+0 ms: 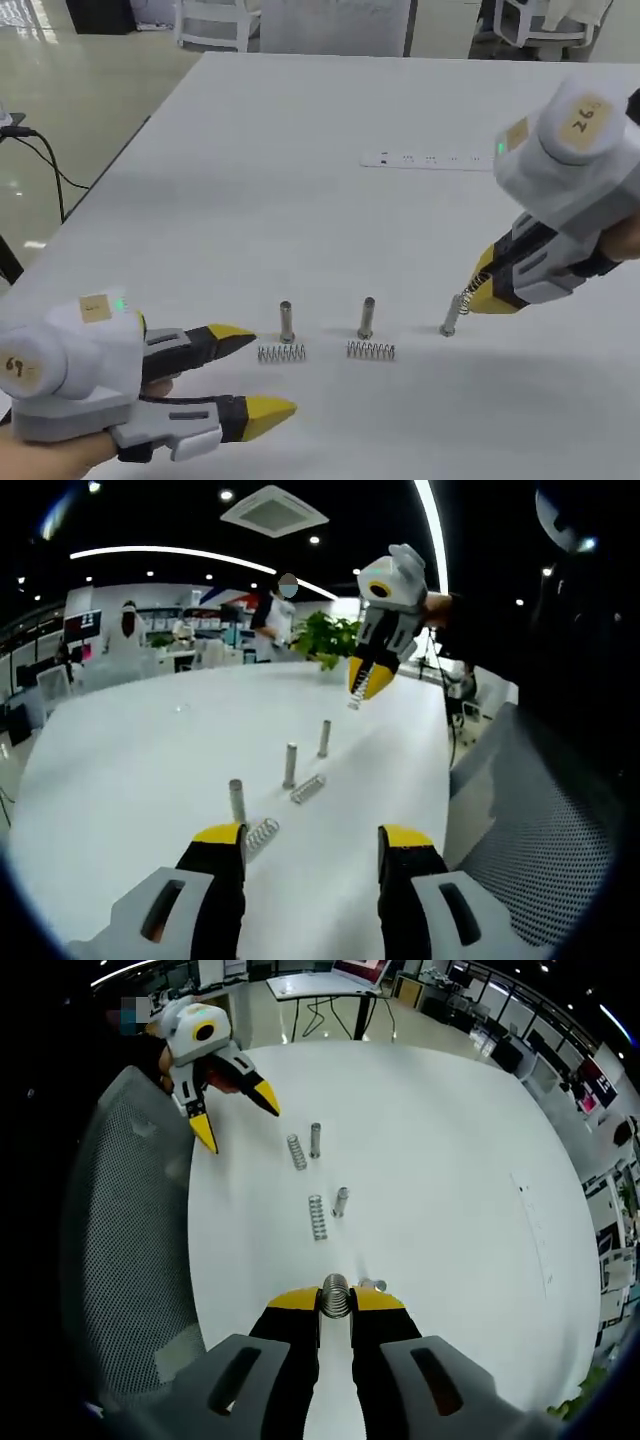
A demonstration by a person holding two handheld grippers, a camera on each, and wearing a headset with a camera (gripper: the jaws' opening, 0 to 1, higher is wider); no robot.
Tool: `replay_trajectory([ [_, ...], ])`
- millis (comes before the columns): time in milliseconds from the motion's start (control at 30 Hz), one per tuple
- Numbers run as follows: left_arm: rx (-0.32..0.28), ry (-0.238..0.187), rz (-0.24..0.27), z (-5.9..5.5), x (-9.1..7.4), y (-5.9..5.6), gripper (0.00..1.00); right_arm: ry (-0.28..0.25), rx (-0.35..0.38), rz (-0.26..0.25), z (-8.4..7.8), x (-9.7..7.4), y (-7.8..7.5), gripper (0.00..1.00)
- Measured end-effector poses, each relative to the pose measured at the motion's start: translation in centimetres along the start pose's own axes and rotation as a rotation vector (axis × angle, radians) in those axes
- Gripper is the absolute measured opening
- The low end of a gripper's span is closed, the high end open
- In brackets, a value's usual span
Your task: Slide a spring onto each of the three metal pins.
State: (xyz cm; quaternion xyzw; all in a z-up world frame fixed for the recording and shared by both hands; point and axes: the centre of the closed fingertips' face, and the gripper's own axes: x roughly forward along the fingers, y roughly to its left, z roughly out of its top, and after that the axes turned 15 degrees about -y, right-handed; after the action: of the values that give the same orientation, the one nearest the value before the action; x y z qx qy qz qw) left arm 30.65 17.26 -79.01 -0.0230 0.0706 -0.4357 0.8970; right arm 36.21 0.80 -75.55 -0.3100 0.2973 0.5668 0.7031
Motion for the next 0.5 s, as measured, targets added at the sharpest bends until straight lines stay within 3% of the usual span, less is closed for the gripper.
replay_trajectory([
  [167,0.012,-0.002,0.028,0.2,-0.4,0.2,0.51,0.007,0.008,-0.013,-0.2,-0.2,-1.0,0.08],
  [500,0.062,0.024,0.027,0.1,-0.3,-0.1,0.56,0.046,0.013,-0.027,-1.3,0.9,-2.9,0.08],
])
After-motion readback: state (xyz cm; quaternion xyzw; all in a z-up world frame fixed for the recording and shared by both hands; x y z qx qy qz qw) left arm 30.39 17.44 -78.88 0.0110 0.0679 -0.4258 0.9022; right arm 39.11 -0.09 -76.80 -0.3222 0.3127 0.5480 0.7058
